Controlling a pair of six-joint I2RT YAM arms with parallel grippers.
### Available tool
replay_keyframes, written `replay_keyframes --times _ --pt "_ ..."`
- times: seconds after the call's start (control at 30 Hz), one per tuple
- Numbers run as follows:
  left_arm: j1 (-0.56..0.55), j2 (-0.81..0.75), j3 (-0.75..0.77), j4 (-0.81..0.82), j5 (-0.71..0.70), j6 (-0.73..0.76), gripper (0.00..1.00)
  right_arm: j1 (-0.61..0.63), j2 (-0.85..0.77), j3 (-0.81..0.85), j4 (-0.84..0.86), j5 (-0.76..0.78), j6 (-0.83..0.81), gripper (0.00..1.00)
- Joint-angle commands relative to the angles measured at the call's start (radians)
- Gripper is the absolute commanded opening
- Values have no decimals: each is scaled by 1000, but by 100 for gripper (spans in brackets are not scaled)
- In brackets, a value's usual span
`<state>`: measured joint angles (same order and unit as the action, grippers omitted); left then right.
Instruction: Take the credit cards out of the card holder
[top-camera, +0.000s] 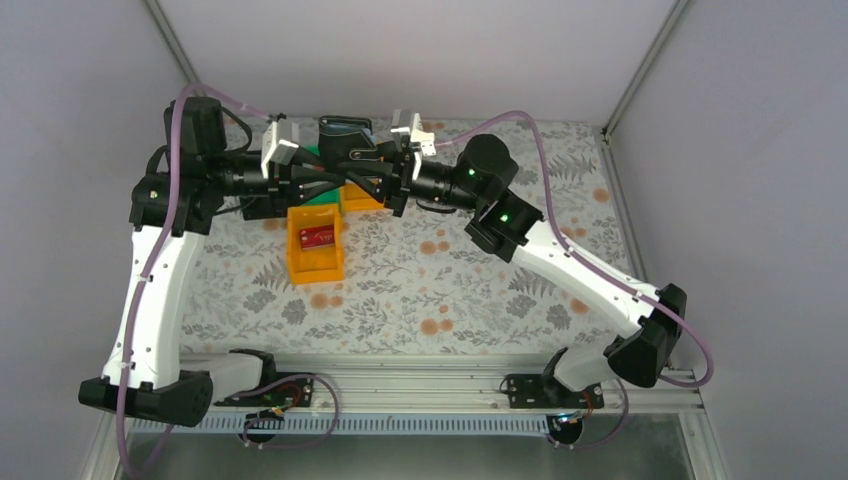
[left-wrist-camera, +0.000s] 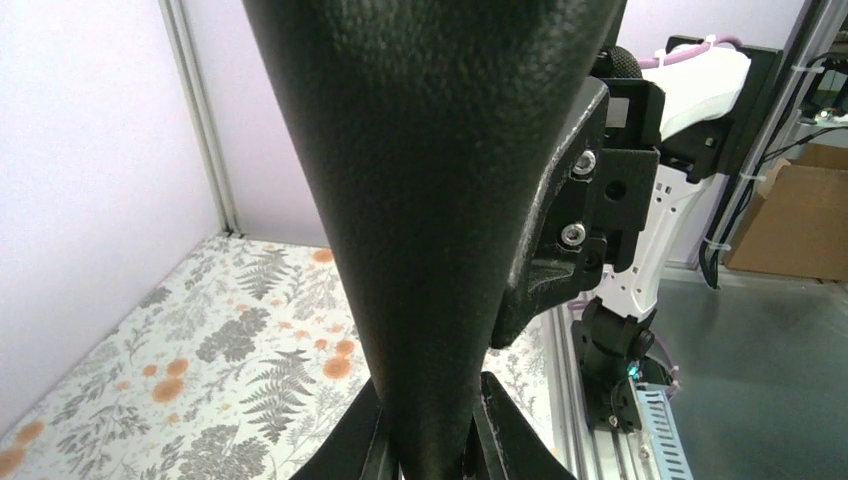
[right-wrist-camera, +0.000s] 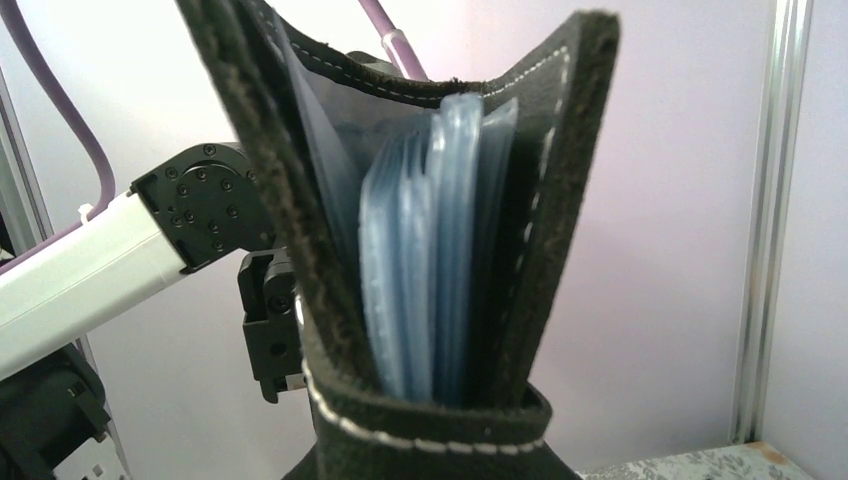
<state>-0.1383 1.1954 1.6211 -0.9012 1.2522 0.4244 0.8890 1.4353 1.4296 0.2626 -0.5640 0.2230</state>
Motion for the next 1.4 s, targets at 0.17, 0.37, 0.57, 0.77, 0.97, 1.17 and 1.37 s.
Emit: replay_keyframes --times 0.17,0.37,0.57,0.77,0.97,1.17,1.37 --pt "-6 -27 -30 -70 -62 162 2 8 -23 109 -219 -86 -181 99" --pt "-6 -43 -91 -143 -97 338 2 -11 8 249 -407 -139 -208 99" --pt "-6 -52 -122 -125 -121 351 2 -37 23 254 -406 -151 -87 97" --pt "-7 -61 -129 -141 -102 376 2 -63 49 260 -453 -92 -41 99" --pt "-6 -65 -128 -173 -66 410 2 -97 33 213 -455 -150 -48 62" --pt "-6 -56 -134 -194 -39 433 3 -97 1 185 -479 -176 -104 5" --pt "-6 -47 -132 -176 81 356 64 -99 2 184 -495 -213 -136 4"
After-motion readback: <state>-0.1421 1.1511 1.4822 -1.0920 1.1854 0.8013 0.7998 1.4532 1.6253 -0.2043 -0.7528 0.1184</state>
